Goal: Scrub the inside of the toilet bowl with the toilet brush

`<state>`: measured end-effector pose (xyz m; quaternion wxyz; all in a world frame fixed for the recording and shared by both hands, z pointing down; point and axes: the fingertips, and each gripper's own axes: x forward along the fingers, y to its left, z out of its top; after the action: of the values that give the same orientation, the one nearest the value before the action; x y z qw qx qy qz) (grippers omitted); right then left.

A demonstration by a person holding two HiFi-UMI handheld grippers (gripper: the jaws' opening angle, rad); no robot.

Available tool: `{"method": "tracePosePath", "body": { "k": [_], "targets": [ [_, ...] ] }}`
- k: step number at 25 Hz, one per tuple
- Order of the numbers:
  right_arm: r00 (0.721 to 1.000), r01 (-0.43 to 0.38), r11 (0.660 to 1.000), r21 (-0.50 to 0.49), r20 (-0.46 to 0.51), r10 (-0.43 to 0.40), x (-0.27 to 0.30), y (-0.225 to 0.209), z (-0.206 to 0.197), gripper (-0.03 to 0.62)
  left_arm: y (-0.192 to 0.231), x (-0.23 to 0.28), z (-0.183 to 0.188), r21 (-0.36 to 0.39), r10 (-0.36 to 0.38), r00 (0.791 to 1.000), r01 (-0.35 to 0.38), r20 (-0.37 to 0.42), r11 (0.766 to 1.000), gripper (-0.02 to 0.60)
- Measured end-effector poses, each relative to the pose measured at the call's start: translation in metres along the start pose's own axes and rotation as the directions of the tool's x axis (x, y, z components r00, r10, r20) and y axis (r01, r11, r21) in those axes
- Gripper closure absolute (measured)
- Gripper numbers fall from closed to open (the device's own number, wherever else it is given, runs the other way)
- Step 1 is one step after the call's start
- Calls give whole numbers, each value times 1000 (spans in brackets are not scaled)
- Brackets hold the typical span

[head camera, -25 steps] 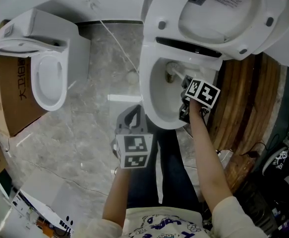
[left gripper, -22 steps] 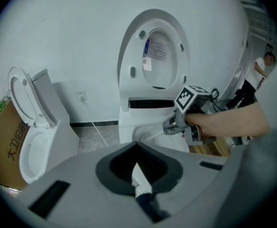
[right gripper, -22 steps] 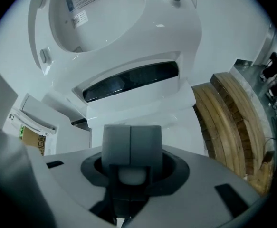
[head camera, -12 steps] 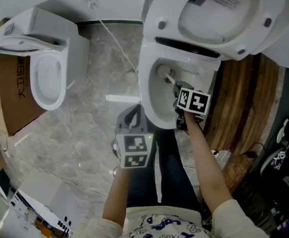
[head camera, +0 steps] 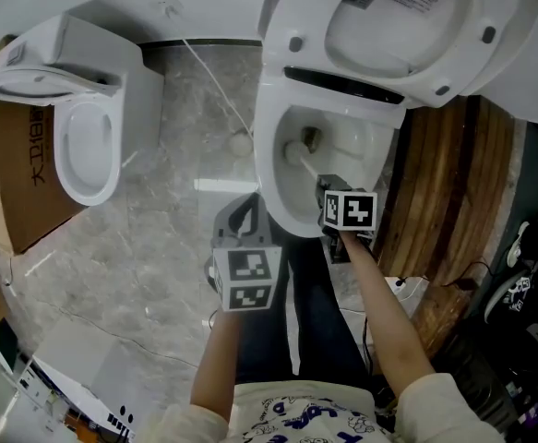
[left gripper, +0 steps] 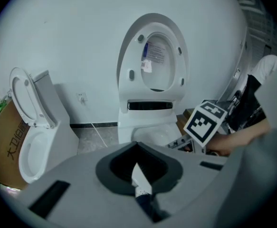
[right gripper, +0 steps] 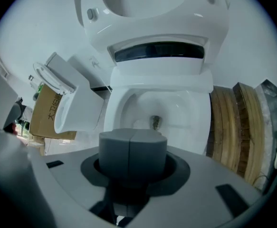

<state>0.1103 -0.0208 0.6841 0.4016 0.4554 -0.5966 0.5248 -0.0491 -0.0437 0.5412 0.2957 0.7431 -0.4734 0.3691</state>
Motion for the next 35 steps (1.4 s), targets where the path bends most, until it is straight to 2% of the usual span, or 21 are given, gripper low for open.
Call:
{"method": "tracePosePath", "body": {
  "k": [3,12,17,22,30,32,35],
  "targets": [
    [999,12,999,-47,-41,-14,0,-3,-17,423,-4,1,-6,-16,0,1000,0,-6,1000,580],
    [988,47,995,-84,-145,-59,1,-19,-55,422,-10,-4,-10,-13,-5,1000,5,-3,1000,580],
    [979,94,973,-209,-159,-129,0,-28,-59,424,-8,-6,-11,-10,-3,1000,3,0,1000,580],
    [968,135,919,-372,-147,-201,3,-40,-46,424,-5,-8,-14,-19,5,1000,-5,-6,1000,580],
    [954,206,857,-472,-97,-283,0,-64,-14,424,-1,-11,-15,-23,16,1000,-16,-3,1000,580],
    [948,230,821,-523,-70,-310,-2,-67,-4,424,-2,-11,-15,-22,15,1000,-15,-2,1000,580],
    [934,279,737,-616,-5,-358,-6,-72,13,424,-4,-11,-16,-28,12,1000,-13,-4,1000,580]
  ]
}}
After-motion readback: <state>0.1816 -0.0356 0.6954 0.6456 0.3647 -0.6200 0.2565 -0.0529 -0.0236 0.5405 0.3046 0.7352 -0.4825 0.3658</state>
